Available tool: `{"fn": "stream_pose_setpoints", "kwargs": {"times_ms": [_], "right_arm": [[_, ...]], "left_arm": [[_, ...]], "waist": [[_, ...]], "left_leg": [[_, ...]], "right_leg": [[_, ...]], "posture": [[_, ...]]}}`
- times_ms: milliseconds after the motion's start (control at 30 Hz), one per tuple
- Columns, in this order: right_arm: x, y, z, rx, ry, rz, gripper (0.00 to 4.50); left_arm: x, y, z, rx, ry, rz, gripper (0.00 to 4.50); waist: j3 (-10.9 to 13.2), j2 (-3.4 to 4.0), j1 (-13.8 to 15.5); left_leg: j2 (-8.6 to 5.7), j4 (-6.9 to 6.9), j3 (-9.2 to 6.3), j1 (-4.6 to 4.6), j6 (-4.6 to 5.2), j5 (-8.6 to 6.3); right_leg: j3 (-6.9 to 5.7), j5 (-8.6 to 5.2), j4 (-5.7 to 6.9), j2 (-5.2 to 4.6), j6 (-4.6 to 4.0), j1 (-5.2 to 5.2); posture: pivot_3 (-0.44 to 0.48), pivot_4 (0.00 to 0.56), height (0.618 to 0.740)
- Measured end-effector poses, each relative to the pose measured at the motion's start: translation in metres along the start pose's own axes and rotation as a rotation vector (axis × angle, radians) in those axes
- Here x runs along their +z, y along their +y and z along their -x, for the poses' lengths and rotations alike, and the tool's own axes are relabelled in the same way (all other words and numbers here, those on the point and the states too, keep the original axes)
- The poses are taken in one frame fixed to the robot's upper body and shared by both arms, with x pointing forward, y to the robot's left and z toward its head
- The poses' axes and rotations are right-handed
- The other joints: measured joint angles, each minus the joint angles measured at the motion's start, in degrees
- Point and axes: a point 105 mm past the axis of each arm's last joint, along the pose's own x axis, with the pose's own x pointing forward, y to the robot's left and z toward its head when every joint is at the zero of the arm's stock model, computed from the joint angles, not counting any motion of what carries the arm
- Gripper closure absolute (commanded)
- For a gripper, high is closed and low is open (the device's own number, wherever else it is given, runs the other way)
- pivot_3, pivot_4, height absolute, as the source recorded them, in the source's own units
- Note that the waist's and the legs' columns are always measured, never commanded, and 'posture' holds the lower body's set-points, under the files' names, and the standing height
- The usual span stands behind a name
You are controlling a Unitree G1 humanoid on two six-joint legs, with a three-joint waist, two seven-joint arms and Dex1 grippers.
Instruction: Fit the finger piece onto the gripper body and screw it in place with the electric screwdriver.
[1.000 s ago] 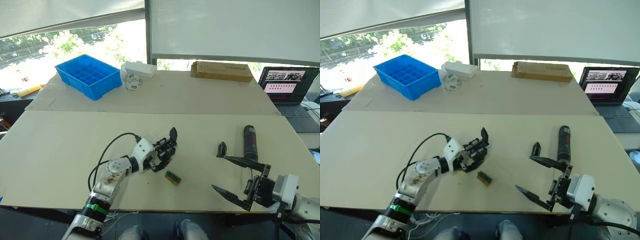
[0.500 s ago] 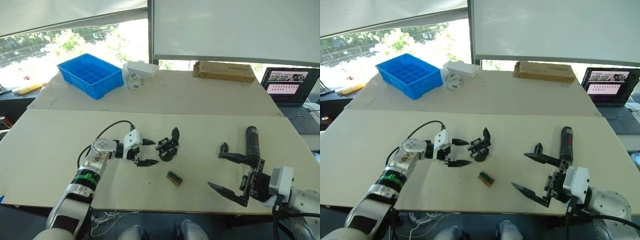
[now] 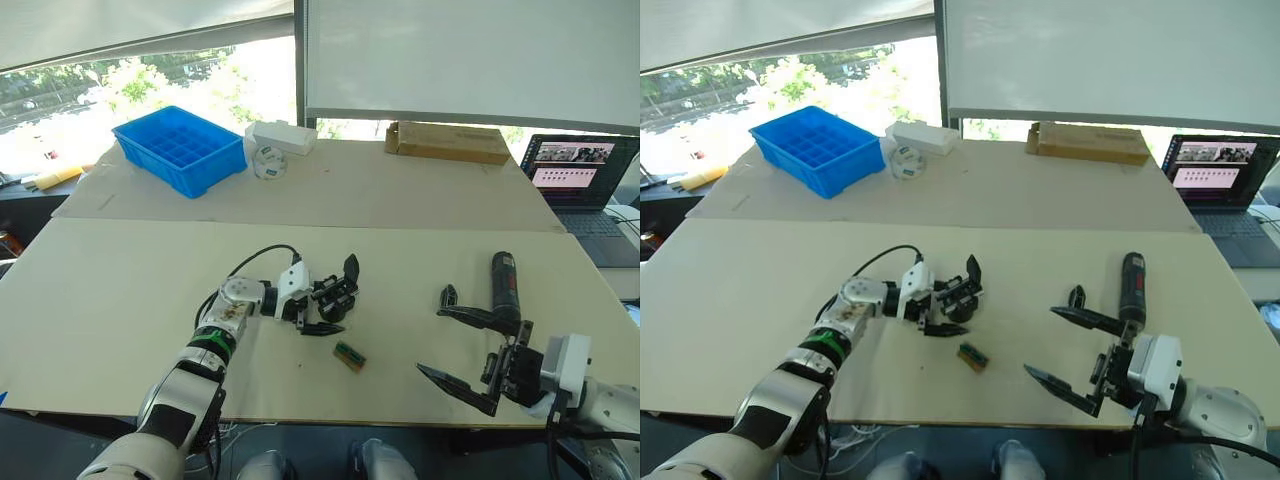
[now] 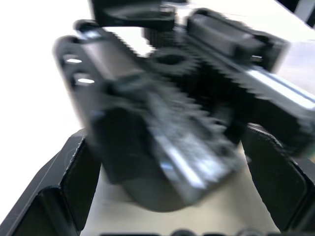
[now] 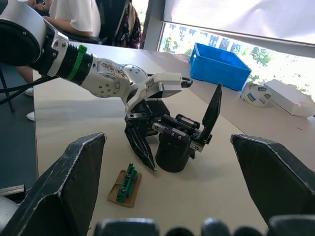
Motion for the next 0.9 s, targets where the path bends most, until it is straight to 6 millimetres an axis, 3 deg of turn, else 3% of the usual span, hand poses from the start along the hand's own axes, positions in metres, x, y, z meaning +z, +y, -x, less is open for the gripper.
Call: {"fn": "stream_pose_setpoints", "kwargs": {"times_ms": [67, 167, 267, 400, 600, 900], "right_arm": [[0.001, 0.000, -0.001, -0.003, -0.004, -0.011, 0.00], [0.003, -0.002, -0.002, -0.015, -0.014, -0.008, 0.00], [0.005, -0.004, -0.003, -0.017, -0.019, -0.003, 0.00], [0.005, -0.004, -0.004, -0.019, -0.021, 0.001, 0.00], [0.010, -0.004, 0.007, 0.015, 0.006, -0.021, 0.00], [0.012, -0.009, 0.015, 0.046, 0.035, -0.025, 0.00]], "left_arm": [[-0.002, 0.001, 0.000, 0.003, 0.012, 0.004, 0.03], [-0.003, 0.002, -0.001, 0.001, 0.019, 0.014, 0.78], [-0.003, 0.001, -0.001, -0.011, 0.018, 0.016, 2.15], [-0.003, 0.002, 0.002, 0.029, -0.004, 0.017, 2.18], [0.000, 0.009, 0.005, 0.323, -0.074, 0.082, 2.18], [0.009, -0.031, -0.005, 0.515, -0.030, 0.245, 2.18]], "waist": [[0.0, 0.00, 0.0], [0.0, 0.00, 0.0], [0.0, 0.00, 0.0], [0.0, 0.00, -0.1], [0.0, 0.01, 0.0], [0.0, 0.01, 0.3]], "left_leg": [[-0.01, 0.02, 0.00, -0.02, 0.03, -0.02], [-0.02, 0.04, -0.02, -0.05, 0.10, -0.06], [-0.05, 0.04, -0.02, -0.05, 0.11, -0.06], [-0.04, 0.04, -0.02, -0.07, 0.11, -0.06], [-0.04, 0.13, -0.18, -0.23, 0.15, -0.08], [-0.05, 0.21, -0.20, -0.26, 0.20, -0.11]], "right_leg": [[-0.02, 0.01, 0.00, -0.01, 0.02, 0.00], [-0.12, 0.03, -0.02, -0.03, 0.06, 0.00], [-0.19, 0.03, -0.02, -0.04, 0.09, 0.00], [-0.19, 0.04, -0.02, -0.06, 0.11, -0.01], [-0.02, 0.09, -0.08, -0.14, 0.20, -0.04], [-0.01, 0.12, -0.09, -0.16, 0.32, -0.02]], "posture": [[0.000, 0.150, 0.740], [0.000, 0.150, 0.740], [0.000, 0.150, 0.740], [0.000, 0.150, 0.740], [0.000, 0.150, 0.740], [0.000, 0.150, 0.740]]}}
